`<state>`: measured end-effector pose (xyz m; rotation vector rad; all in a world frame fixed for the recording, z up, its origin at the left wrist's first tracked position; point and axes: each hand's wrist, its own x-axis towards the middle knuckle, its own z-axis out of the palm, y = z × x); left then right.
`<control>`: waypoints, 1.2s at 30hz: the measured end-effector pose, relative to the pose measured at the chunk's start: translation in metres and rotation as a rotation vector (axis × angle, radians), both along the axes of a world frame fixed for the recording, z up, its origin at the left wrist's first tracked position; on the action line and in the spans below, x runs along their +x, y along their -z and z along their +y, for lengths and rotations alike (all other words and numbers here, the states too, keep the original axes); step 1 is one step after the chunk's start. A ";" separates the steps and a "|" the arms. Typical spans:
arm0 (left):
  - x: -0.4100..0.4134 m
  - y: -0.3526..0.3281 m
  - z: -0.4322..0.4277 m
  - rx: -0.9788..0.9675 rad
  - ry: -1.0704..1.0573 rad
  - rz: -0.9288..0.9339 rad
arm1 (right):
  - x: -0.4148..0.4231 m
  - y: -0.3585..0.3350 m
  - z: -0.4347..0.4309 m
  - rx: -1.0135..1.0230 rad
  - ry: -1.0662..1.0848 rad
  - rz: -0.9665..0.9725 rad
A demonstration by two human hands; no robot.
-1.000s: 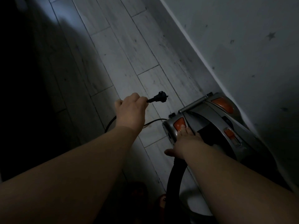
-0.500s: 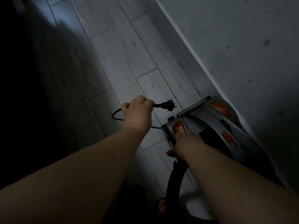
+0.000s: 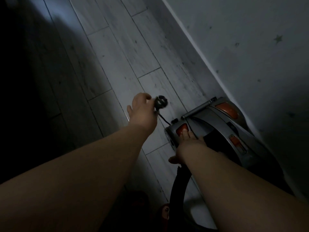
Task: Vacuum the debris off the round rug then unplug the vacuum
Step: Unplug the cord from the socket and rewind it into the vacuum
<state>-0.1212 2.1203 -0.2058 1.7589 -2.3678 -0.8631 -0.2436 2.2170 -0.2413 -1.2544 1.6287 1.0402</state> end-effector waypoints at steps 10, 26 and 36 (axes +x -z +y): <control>-0.014 0.009 0.026 0.401 -0.215 0.221 | 0.001 -0.002 0.001 0.024 0.011 -0.010; -0.001 0.018 0.047 0.454 -0.288 0.176 | 0.005 -0.006 0.001 0.028 0.007 -0.007; -0.010 0.015 0.058 0.508 -0.262 0.198 | 0.000 -0.011 0.003 -0.011 0.029 -0.047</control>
